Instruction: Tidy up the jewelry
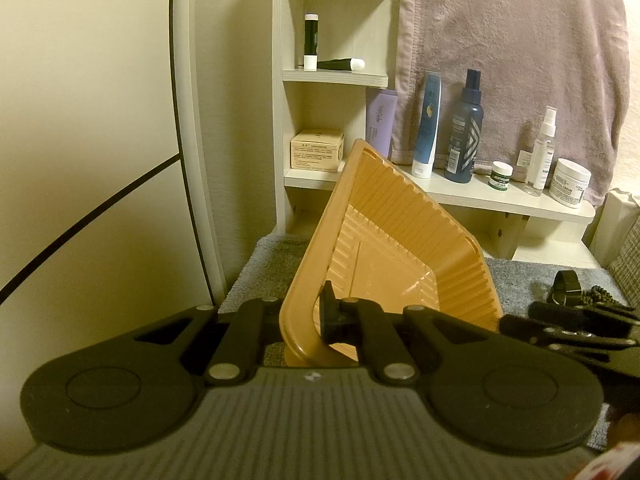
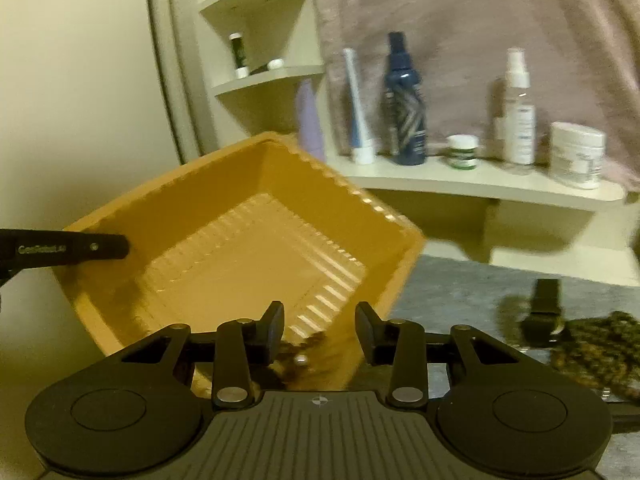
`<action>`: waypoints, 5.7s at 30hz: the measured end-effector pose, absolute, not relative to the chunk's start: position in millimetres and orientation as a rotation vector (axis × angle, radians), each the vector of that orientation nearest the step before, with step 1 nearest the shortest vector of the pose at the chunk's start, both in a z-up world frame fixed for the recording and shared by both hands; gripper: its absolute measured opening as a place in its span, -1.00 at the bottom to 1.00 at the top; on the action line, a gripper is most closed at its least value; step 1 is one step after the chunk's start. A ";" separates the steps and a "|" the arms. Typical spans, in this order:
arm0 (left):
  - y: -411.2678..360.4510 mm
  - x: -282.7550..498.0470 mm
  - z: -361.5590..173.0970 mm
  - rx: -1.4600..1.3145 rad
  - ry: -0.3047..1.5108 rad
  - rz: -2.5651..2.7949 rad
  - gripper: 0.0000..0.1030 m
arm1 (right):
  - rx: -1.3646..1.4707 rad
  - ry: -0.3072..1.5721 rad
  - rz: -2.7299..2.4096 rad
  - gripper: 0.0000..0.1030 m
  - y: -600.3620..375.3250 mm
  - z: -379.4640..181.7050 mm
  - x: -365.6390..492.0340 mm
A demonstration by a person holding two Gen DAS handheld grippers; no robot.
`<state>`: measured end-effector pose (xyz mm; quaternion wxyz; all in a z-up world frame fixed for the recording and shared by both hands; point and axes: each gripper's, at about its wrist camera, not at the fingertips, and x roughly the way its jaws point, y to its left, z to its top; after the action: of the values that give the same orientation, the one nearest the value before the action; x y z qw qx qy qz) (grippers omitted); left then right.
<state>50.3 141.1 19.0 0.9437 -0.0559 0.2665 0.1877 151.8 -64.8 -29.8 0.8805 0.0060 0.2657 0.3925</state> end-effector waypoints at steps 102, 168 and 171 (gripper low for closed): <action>137.6 49.4 20.1 -0.113 0.542 0.380 -0.86 | 0.002 0.565 0.714 -0.43 -114.4 -38.5 140.3; 137.7 48.9 20.7 -0.100 0.542 0.375 -0.86 | -0.001 0.630 0.343 0.47 -193.4 -73.4 161.4; 137.7 49.0 20.7 -0.099 0.541 0.375 -0.86 | 0.000 0.610 0.396 0.47 -181.6 -63.5 158.3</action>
<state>49.0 137.7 20.7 0.9451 -0.0485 0.2656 0.1841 158.3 -181.6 -63.5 0.9347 0.0000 0.2982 0.1935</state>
